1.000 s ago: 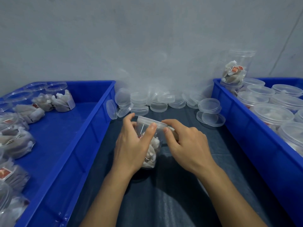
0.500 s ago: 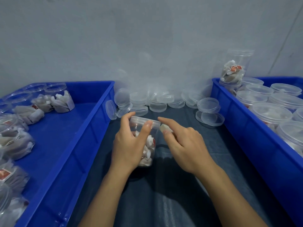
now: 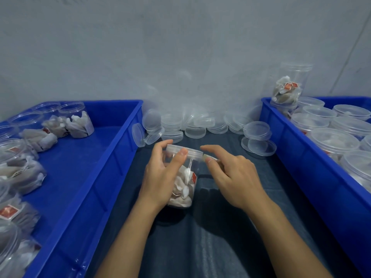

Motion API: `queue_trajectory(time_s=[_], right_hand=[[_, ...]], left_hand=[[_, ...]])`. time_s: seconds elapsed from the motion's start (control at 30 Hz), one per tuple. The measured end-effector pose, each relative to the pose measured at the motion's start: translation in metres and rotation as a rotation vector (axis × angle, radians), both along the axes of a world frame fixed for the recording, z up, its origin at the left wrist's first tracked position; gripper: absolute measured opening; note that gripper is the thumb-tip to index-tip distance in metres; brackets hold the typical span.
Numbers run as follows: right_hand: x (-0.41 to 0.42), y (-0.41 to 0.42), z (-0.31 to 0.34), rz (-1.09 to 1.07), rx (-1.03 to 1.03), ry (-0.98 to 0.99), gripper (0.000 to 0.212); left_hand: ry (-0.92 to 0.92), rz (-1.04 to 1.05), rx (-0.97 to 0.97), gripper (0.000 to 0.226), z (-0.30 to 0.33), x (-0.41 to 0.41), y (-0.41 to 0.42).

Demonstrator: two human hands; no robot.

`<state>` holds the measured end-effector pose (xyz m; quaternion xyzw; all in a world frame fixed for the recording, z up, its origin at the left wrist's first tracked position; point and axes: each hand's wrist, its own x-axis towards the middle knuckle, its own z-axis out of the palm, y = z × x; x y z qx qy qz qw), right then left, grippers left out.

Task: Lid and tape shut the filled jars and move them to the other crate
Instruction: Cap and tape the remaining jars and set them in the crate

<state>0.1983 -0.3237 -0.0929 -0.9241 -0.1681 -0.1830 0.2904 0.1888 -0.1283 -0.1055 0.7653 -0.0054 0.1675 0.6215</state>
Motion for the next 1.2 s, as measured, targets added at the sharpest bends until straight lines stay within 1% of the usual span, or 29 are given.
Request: queue_trajectory(time_s=[0.13, 0.23, 0.43, 0.5, 0.57, 0.63, 0.7, 0.73, 0.8, 0.87, 0.93, 1.03, 1.2], right_hand=[[-0.002, 0.001, 0.002, -0.004, -0.009, 0.009, 0.034], [-0.004, 0.003, 0.003, -0.017, -0.028, 0.010, 0.041], [-0.005, 0.007, 0.000, -0.052, -0.061, -0.039, 0.040], [-0.005, 0.008, -0.001, -0.063, -0.057, -0.060, 0.043], [-0.005, 0.009, -0.002, -0.066, -0.053, -0.081, 0.045], [-0.006, 0.009, -0.003, -0.069, -0.051, -0.114, 0.044], [-0.007, 0.011, -0.003, -0.079, -0.058, -0.151, 0.041], [-0.008, 0.012, -0.003, -0.084, -0.063, -0.163, 0.041], [-0.010, 0.016, -0.002, -0.092, -0.070, -0.185, 0.040], [-0.013, 0.018, -0.001, -0.076, -0.080, -0.177, 0.043], [-0.015, 0.018, 0.001, -0.024, -0.074, -0.110, 0.047], [-0.015, 0.015, 0.006, 0.053, -0.029, -0.016, 0.050], [-0.012, 0.009, 0.009, 0.051, -0.033, -0.025, 0.047]], left_hand=[[0.014, -0.049, -0.071, 0.059, -0.001, 0.002, 0.001], [0.016, -0.073, -0.100, 0.060, -0.001, 0.003, 0.001], [0.043, -0.098, -0.109, 0.060, -0.001, 0.002, 0.003], [0.060, -0.101, -0.052, 0.067, -0.001, 0.000, 0.002], [0.051, -0.065, 0.062, 0.076, 0.001, -0.004, -0.002], [-0.007, 0.083, 0.225, 0.080, 0.004, -0.008, -0.005], [-0.109, 0.265, 0.352, 0.073, 0.007, -0.012, -0.009], [-0.144, 0.315, 0.396, 0.069, 0.008, -0.015, -0.012], [-0.154, 0.323, 0.459, 0.068, 0.008, -0.017, -0.018], [-0.108, 0.273, 0.485, 0.069, 0.005, -0.016, -0.022], [-0.085, 0.245, 0.475, 0.066, 0.002, -0.014, -0.020], [-0.076, 0.205, 0.365, 0.058, 0.002, -0.010, -0.011], [-0.065, 0.141, 0.265, 0.063, 0.004, -0.011, -0.004]])
